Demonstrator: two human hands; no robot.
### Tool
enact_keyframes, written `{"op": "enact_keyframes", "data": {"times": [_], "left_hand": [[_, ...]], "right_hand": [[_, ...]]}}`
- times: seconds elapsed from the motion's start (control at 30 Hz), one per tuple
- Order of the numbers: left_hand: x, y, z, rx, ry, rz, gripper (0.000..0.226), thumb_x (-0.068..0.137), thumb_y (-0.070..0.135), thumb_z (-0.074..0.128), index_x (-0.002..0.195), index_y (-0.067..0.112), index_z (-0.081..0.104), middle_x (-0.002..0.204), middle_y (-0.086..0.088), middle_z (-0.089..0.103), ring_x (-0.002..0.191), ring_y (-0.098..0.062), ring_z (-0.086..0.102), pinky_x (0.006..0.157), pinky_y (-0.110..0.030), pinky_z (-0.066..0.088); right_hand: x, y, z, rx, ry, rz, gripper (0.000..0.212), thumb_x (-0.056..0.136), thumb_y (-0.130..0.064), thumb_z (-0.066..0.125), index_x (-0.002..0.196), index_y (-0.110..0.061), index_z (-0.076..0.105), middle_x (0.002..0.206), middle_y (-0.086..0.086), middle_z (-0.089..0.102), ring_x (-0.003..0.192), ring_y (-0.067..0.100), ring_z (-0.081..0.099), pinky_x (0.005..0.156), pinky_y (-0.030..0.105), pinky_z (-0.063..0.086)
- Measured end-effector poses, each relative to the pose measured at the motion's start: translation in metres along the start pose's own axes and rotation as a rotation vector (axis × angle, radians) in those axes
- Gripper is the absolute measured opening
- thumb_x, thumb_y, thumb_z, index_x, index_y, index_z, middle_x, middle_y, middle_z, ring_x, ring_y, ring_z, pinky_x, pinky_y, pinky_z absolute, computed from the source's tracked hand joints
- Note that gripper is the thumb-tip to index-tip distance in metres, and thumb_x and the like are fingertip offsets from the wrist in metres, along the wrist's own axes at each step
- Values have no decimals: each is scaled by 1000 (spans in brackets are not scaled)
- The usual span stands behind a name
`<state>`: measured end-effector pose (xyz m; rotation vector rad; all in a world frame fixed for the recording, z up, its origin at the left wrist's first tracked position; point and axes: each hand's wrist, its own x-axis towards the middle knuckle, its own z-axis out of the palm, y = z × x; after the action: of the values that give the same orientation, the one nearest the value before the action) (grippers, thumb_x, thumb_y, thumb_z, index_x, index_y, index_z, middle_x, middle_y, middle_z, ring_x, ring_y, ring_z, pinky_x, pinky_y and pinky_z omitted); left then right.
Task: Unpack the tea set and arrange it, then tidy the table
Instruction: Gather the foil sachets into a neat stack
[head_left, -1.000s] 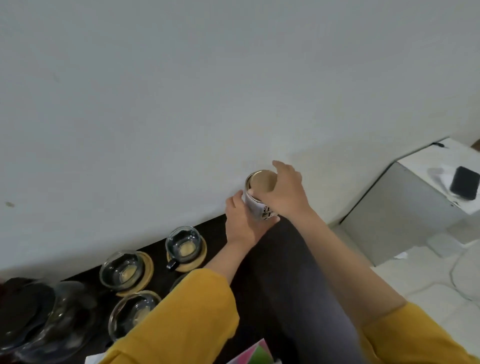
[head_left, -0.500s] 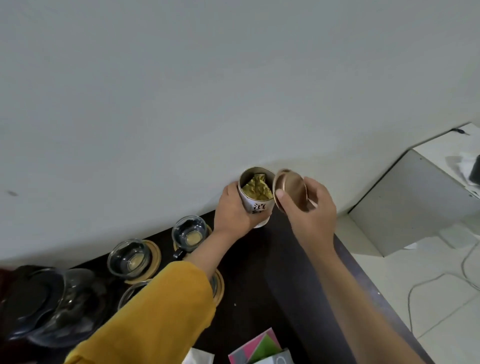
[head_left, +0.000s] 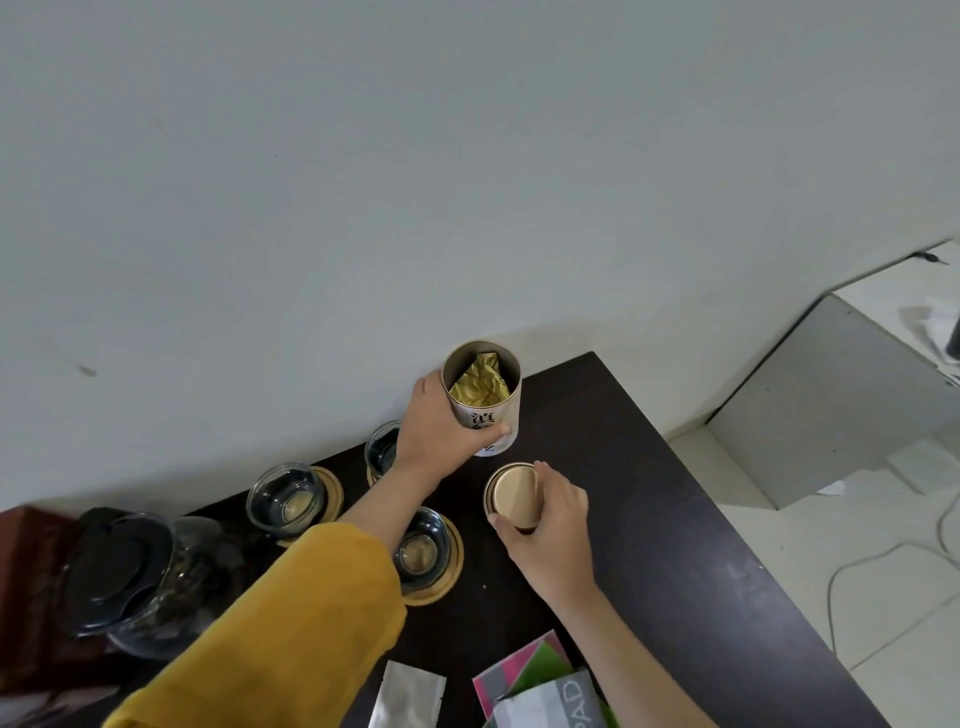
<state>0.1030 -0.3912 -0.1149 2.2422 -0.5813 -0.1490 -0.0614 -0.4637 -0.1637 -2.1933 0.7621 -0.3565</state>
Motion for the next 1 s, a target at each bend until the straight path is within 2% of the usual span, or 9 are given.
{"op": "enact_keyframes", "data": {"times": [0.13,0.23,0.33,0.4,0.5,0.57,0.77,0.9,1.0], "left_hand": [[-7,2,1,-27,13,-14,92,55,42,88,131,18,42,124,1,50,118,-11,43,90,-24,41],[-18,7,-1,-17,34,-47,99,57,46,85,137,16,34,129,-2,43,122,-15,39,95,-31,44],[-40,18,-7,15,47,-121,107,65,49,81,145,8,22,142,-8,31,133,-21,32,102,-32,37],[-64,27,-16,3,71,-144,105,67,51,78,145,8,22,146,-8,28,136,-21,30,107,-33,35],[-118,37,-36,-72,151,-153,94,69,46,78,142,9,32,141,-6,34,130,-16,36,103,-22,31],[-161,35,-51,-124,203,-159,87,71,41,78,140,9,35,137,-5,36,127,-14,39,100,-18,29],[-294,2,-103,-167,246,-229,75,79,39,72,140,13,37,137,0,38,127,-7,37,102,-19,30],[-383,-31,-138,-155,282,-296,71,82,38,69,139,10,37,140,-1,37,132,-13,35,106,-23,30],[-450,-68,-161,-111,337,-372,71,80,43,69,137,11,40,141,-2,38,133,-16,33,110,-32,30]], "right_hand": [[3,-1,5,-13,-29,15,87,70,-36,83,141,-11,40,140,0,47,130,18,34,95,19,31],[1,-1,5,-8,-36,-3,92,69,-38,84,143,-11,38,144,1,43,134,18,31,100,24,34],[-9,-3,0,0,-10,-25,90,69,-38,83,142,-12,38,144,1,44,136,19,32,103,25,34],[-21,-8,-5,27,20,-52,84,71,-36,82,140,-14,40,143,1,46,136,19,35,102,21,30],[-56,-25,-15,109,51,-78,73,77,-29,77,140,-14,42,140,0,49,133,17,38,101,19,30],[-90,-40,-17,137,58,-106,69,81,-25,75,140,-9,43,138,4,50,131,19,40,102,20,31],[-204,-73,0,141,-18,-218,60,87,-25,68,138,-3,44,141,9,48,133,23,42,108,29,32],[-280,-85,21,110,-60,-267,59,87,-26,67,136,-2,46,137,11,52,131,24,44,105,26,32],[-336,-83,35,53,-140,-251,61,86,-23,69,138,-4,45,140,10,49,133,25,41,108,33,37]]}}
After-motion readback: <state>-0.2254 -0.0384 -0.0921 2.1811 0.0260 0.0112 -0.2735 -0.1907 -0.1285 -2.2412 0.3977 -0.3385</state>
